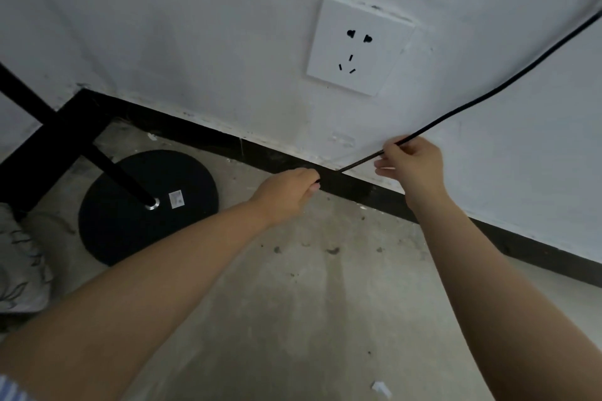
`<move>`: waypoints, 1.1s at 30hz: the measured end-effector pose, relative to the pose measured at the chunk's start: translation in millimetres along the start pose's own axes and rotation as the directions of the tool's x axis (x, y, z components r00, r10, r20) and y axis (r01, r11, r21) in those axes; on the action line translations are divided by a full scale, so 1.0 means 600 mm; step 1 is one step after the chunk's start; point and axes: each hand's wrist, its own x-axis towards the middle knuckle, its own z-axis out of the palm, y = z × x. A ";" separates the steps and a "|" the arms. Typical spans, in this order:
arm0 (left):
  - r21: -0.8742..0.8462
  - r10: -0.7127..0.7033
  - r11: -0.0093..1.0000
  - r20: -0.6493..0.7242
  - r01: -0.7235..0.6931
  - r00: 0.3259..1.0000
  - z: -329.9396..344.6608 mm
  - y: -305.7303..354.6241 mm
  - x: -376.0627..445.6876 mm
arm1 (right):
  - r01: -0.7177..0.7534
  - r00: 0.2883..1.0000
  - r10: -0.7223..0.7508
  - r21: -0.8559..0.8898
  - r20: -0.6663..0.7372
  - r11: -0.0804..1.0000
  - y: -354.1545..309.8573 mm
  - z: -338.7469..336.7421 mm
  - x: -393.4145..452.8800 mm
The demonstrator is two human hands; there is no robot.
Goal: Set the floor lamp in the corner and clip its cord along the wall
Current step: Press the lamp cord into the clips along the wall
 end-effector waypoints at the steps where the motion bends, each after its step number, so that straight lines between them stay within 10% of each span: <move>1: 0.007 0.004 1.000 -0.026 -0.004 1.000 -0.005 -0.002 0.002 | -0.011 1.000 0.011 0.011 0.014 1.000 0.001 0.008 -0.002; 12: 0.043 -0.168 0.980 -0.335 0.193 0.927 -0.020 0.005 0.046 | -0.067 0.985 0.071 0.030 -0.158 0.997 -0.003 0.075 -0.001; 33: -0.016 -0.308 0.950 -0.220 0.312 0.926 -0.014 0.007 0.062 | -0.003 0.964 -0.041 -0.164 -0.262 0.986 0.020 0.107 -0.007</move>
